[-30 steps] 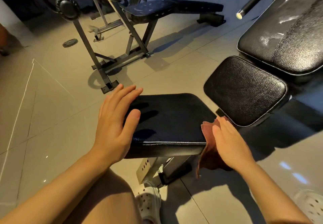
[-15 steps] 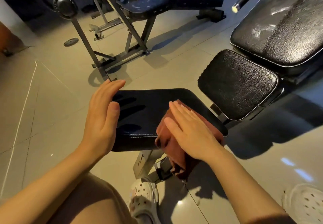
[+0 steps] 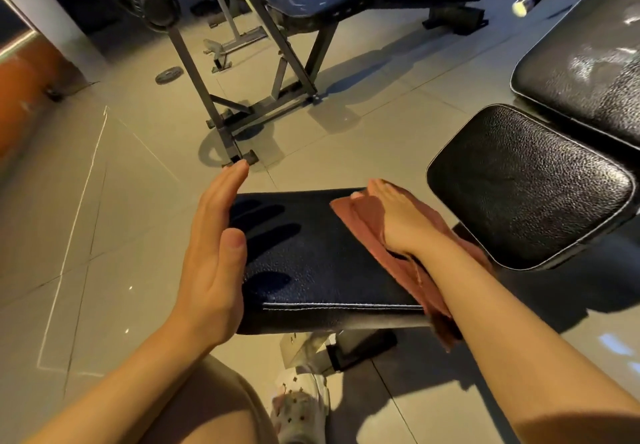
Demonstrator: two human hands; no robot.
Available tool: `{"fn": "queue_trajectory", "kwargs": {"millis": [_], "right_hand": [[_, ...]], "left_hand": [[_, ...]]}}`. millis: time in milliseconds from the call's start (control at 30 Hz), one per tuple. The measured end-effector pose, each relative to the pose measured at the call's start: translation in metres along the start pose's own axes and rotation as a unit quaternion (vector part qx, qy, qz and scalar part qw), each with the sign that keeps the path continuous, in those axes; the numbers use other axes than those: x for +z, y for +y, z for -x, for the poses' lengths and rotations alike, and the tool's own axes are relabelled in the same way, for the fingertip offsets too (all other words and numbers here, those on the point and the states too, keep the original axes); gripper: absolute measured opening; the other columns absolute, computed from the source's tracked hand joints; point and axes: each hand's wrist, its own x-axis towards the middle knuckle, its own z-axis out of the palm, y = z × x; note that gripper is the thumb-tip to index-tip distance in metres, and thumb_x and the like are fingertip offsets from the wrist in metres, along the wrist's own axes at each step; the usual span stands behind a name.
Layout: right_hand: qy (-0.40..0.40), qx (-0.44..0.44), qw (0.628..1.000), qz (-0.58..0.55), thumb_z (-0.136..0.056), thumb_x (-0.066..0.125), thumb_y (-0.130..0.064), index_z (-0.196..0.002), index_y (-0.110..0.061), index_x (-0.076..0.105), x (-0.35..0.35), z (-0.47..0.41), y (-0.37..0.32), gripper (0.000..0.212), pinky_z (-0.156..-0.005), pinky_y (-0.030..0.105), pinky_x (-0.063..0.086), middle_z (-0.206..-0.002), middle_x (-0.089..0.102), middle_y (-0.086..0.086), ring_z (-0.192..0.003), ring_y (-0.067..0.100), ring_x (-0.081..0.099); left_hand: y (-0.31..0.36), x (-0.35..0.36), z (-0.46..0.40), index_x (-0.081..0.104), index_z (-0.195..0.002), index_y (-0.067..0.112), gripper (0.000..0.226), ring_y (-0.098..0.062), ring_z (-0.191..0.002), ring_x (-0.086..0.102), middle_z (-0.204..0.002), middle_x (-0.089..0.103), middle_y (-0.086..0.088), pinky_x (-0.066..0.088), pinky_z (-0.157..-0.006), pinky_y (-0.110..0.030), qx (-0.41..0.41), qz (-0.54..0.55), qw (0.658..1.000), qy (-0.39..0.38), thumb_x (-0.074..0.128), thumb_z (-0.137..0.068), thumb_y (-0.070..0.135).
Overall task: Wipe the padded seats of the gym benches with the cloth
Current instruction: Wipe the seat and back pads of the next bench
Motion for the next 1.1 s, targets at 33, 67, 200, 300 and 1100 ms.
{"fn": "queue_trajectory", "kwargs": {"millis": [33,67,200,300,1100], "right_hand": [[-0.016,-0.027,1.000,0.001,-0.106,0.029,-0.022,-0.157,-0.011,0.001,-0.001,0.007,-0.015,0.059,-0.122,0.036,0.005,-0.165,-0.003,0.007,-0.151,0.021,0.001],[-0.024,-0.049,0.998,-0.007,-0.105,0.028,-0.019,-0.156,-0.011,-0.005,-0.002,0.017,-0.032,0.061,-0.122,0.034,0.001,-0.164,-0.009,0.006,-0.151,0.019,-0.004],[-0.008,-0.145,0.988,-0.047,-0.106,0.030,-0.028,-0.154,-0.017,-0.011,-0.004,0.064,-0.089,0.065,-0.119,0.026,-0.010,-0.163,-0.014,0.000,-0.149,0.011,-0.011],[0.019,-0.162,0.977,-0.138,-0.105,0.026,-0.042,-0.153,-0.033,-0.014,0.001,0.096,-0.092,0.063,-0.115,0.019,-0.009,-0.158,-0.008,-0.018,-0.143,-0.002,-0.011],[-0.001,-0.130,0.990,-0.061,-0.102,0.029,-0.033,-0.156,-0.020,-0.006,-0.004,0.076,-0.120,0.066,-0.122,0.035,-0.009,-0.164,-0.011,0.000,-0.150,0.013,-0.012]], "left_hand": [[0.001,0.001,0.000,0.032,-0.146,0.044,0.062,-0.027,-0.144,0.030,-0.156,0.031,0.009,0.029,-0.110,-0.062,0.002,-0.001,1.000,0.003,0.028,-0.091,0.074],[0.002,0.001,0.001,0.032,-0.146,0.046,0.060,-0.023,-0.144,0.029,-0.155,0.031,0.012,0.028,-0.112,-0.060,0.000,-0.007,1.000,0.012,0.027,-0.092,0.073],[0.009,0.003,0.003,0.025,-0.141,0.048,0.069,-0.002,-0.142,0.027,-0.152,0.030,0.022,0.024,-0.118,-0.046,-0.074,-0.028,0.996,0.050,0.025,-0.083,0.085],[0.014,0.006,0.007,0.024,-0.137,0.054,0.074,-0.003,-0.143,0.027,-0.157,0.028,0.013,0.024,-0.119,-0.046,-0.132,0.015,0.989,0.058,0.028,-0.073,0.092],[0.018,0.003,0.006,0.028,-0.141,0.049,0.080,0.009,-0.137,0.031,-0.152,0.032,0.024,0.029,-0.112,-0.023,-0.123,0.109,0.985,0.047,0.028,-0.073,0.091]]}}
